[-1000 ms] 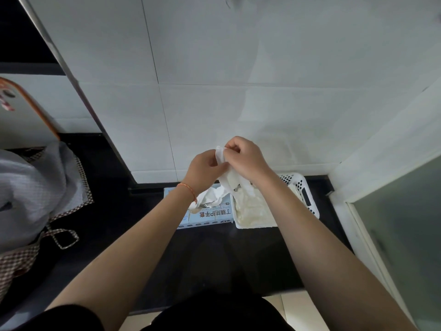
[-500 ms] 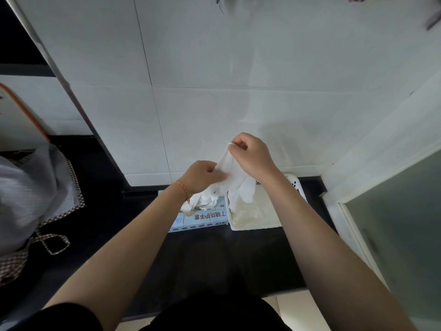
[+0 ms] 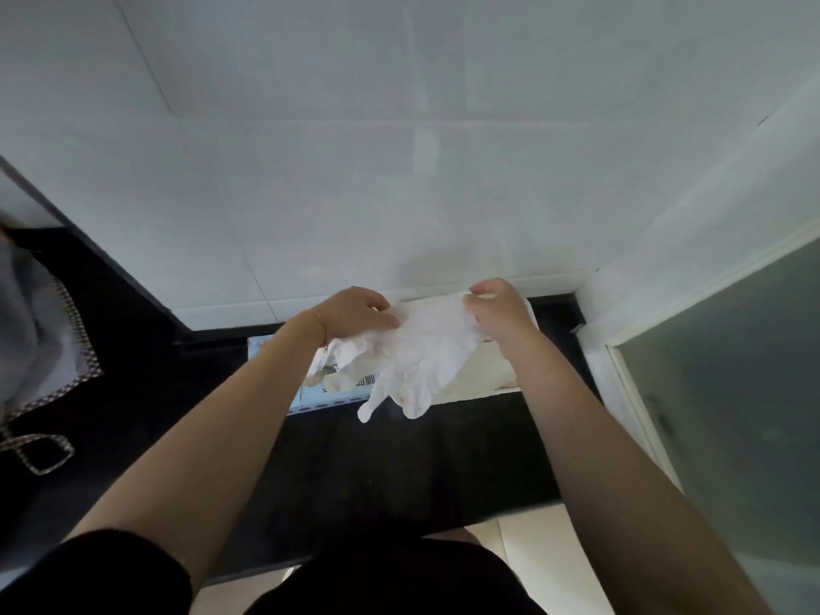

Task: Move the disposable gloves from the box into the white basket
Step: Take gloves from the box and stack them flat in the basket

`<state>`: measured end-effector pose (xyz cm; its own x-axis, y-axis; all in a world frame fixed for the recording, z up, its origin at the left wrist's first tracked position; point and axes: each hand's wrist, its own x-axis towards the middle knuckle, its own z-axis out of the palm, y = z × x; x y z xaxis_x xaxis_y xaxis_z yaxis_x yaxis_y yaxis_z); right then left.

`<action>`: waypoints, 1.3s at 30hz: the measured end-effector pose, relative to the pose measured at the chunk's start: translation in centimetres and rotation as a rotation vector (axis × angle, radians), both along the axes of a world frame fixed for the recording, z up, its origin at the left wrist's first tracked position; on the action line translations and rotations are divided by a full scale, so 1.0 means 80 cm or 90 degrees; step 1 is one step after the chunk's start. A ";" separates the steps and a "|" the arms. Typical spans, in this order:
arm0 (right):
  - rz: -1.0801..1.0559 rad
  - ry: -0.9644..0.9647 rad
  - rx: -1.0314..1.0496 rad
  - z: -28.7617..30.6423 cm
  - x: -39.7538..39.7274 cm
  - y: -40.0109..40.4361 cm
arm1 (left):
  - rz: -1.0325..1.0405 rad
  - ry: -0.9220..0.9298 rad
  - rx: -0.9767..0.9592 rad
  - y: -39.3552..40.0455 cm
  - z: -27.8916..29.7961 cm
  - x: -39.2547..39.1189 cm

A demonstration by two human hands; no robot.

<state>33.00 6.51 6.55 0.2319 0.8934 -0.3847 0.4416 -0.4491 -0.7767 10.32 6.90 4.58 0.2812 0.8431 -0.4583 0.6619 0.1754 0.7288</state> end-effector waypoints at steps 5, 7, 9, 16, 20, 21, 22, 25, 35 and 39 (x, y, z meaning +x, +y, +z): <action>0.060 -0.008 -0.049 -0.049 0.052 -0.010 | -0.063 0.167 0.036 0.028 -0.052 0.051; 0.087 -0.021 -0.060 -0.065 0.072 -0.006 | -0.075 0.196 0.059 0.039 -0.062 0.072; 0.108 -0.037 -0.057 -0.080 0.090 0.003 | -0.071 0.210 0.085 0.048 -0.067 0.090; 0.219 -0.152 -0.076 -0.108 0.129 0.032 | -0.111 0.352 0.176 0.055 -0.077 0.143; 0.294 -0.210 -0.113 -0.116 0.127 0.038 | -0.140 0.393 0.417 0.030 -0.101 0.166; 0.316 -0.238 -0.113 -0.118 0.126 0.039 | -0.168 0.391 0.442 0.022 -0.107 0.171; 0.342 -0.273 -0.108 -0.118 0.125 0.038 | -0.209 0.385 0.432 0.013 -0.112 0.174; 0.425 -0.394 -0.059 -0.123 0.126 0.034 | -0.280 0.397 0.322 -0.005 -0.128 0.177; 0.622 -0.711 0.042 -0.131 0.122 0.025 | -0.188 0.453 0.161 -0.032 -0.155 0.165; 0.627 -0.768 0.034 -0.143 0.117 0.015 | -0.200 0.462 0.143 -0.032 -0.164 0.165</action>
<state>42.35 7.69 -4.92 -0.2952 0.8797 -0.3727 0.8865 0.3977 0.2367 23.50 4.37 -8.55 0.2177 0.8677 -0.4468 0.9760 -0.1952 0.0964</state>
